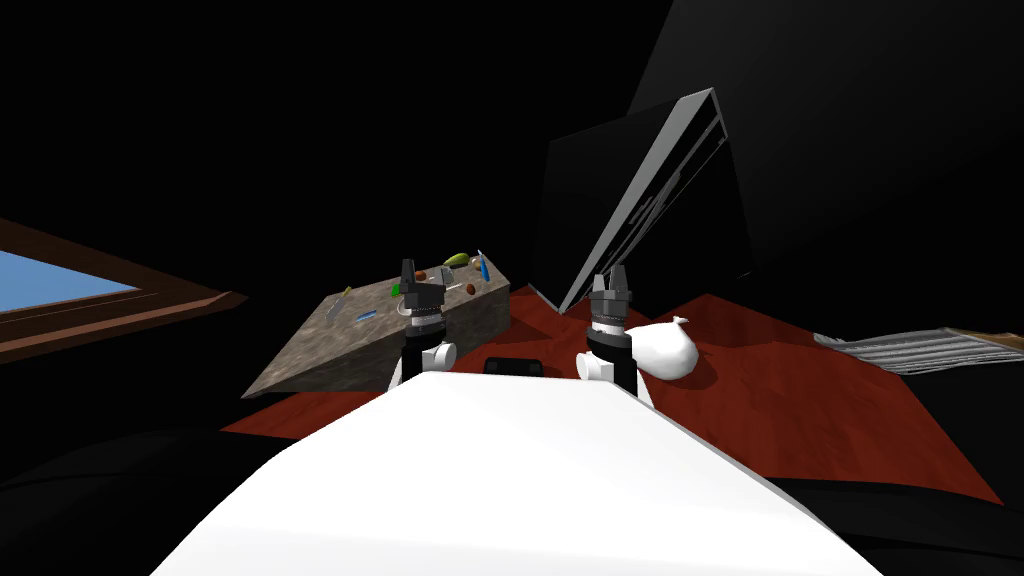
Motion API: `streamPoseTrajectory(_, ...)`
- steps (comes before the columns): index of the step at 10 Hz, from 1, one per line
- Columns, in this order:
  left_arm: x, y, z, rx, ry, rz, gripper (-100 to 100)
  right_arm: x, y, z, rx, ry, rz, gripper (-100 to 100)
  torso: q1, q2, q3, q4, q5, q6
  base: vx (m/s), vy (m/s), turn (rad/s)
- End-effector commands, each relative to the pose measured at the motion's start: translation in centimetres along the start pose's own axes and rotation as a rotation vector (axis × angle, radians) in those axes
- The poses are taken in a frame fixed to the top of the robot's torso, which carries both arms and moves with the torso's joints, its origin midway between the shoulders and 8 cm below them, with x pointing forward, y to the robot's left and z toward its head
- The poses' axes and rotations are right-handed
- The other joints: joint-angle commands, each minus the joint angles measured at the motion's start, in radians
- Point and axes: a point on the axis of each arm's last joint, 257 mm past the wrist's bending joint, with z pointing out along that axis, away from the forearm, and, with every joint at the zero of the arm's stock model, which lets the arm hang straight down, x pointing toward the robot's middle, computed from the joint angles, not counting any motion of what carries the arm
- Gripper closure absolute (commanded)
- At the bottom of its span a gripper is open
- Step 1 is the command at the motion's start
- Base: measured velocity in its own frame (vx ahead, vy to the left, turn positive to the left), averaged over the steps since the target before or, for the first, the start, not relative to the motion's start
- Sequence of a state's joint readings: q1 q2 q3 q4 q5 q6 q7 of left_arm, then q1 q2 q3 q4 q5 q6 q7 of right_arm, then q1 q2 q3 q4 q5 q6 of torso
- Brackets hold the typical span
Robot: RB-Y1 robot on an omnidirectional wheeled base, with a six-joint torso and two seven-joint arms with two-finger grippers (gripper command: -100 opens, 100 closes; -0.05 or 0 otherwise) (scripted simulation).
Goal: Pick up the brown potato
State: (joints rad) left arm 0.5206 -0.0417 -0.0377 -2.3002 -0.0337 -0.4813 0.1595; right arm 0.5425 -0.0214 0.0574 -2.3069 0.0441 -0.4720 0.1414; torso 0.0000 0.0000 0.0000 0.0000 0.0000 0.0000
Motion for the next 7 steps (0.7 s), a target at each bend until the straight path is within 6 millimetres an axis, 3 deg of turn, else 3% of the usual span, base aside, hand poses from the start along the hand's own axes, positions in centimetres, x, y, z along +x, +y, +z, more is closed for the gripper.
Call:
streamPoseTrajectory(1,-0.1,0.6,-0.1,-0.024,0.022,0.013,-100,0.0,0.0,0.0,0.000,0.000,0.000,0,0.000,0.000,0.000,0.000,0.000,0.000,0.004,-0.026,0.003)
streamPoseTrajectory(3,-0.5,1.8,-0.3,-0.074,0.046,0.033,-100,0.0,0.0,0.0,0.000,0.000,0.000,0,-0.003,0.000,0.000,0.000,-0.001,0.000,0.004,-0.060,0.013)
streamPoseTrajectory(7,-2.6,4.4,-0.9,-0.186,0.046,0.059,-100,0.0,0.0,0.0,0.000,0.000,0.000,0,-0.008,-0.002,-0.001,0.000,-0.002,0.000,0.018,-0.109,0.020)
